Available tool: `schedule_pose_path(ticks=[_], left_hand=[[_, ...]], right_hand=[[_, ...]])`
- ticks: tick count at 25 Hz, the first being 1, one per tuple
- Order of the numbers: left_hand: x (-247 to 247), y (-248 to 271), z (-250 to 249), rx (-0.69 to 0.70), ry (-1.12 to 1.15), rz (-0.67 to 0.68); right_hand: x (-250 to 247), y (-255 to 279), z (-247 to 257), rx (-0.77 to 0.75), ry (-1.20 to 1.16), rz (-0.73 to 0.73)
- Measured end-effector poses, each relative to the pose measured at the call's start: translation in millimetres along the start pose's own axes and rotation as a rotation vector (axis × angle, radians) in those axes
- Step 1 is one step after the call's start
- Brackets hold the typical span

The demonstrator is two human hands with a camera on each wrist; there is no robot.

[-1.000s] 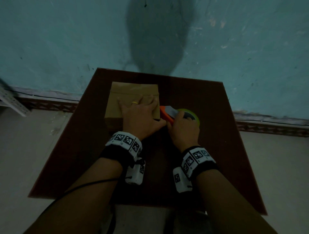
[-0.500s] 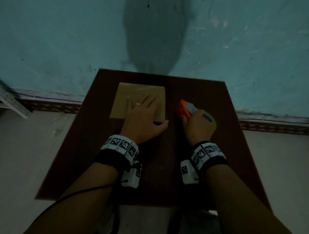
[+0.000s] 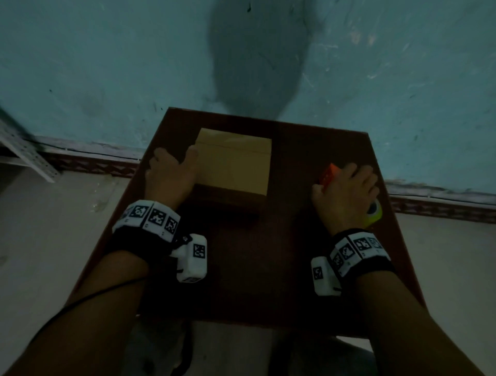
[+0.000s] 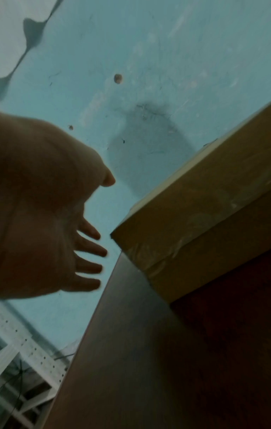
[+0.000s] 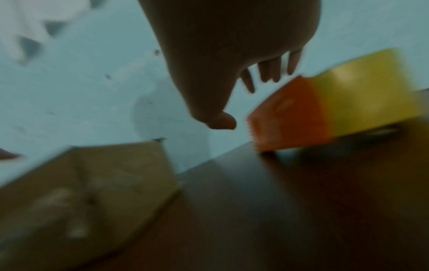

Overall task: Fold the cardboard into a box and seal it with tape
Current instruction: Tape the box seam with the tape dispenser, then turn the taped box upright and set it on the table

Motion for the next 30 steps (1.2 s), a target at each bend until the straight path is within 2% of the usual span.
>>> schedule_pose_path(ticks=[2, 4, 7, 9, 15, 20, 25, 30], left_hand=[[1.7, 1.4, 5.6, -0.049, -0.005, 0.052], [4.3, 3.1, 7.3, -0.084, -0.029, 0.094], [5.1, 0.5, 11.2, -0.084, -0.075, 0.094], [4.0, -3.1, 13.3, -0.042, -0.089, 0.071], [9.0, -8.5, 17.3, -0.042, -0.107, 0.147], [12.7, -7.1, 8.0, -0.018, -0.104, 0.197], [21.4, 0.8, 2.5, -0.008, -0.128, 0.251], [26.5, 0.2, -1.0, 0.018, -0.058, 0.249]], right_hand=[[-0.1, 8.2, 20.5, -0.075, -0.139, 0.116], [3.4, 14.4, 30.6, -0.054, -0.305, 0.321], [14.7, 32.1, 39.6, -0.041, -0.322, 0.657], [19.9, 44.2, 45.5, -0.075, -0.342, 0.751], [28.2, 64.8, 61.3, -0.14, -0.387, 0.779], [27.2, 67.1, 67.1, -0.163, -0.399, 0.718], [30.4, 66.2, 66.4, -0.139, -0.545, 0.695], [33.7, 60.5, 65.8, -0.193, -0.664, 0.592]])
Point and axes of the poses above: each hand's wrist, its own y-axis away from the middle knuckle, its own x-axis out of the palm, z = x × y, the point moved 7 cm from there along -y, towards the middle knuckle, and after that the axes turned 9 degrees about x, right-handed, at the moved point
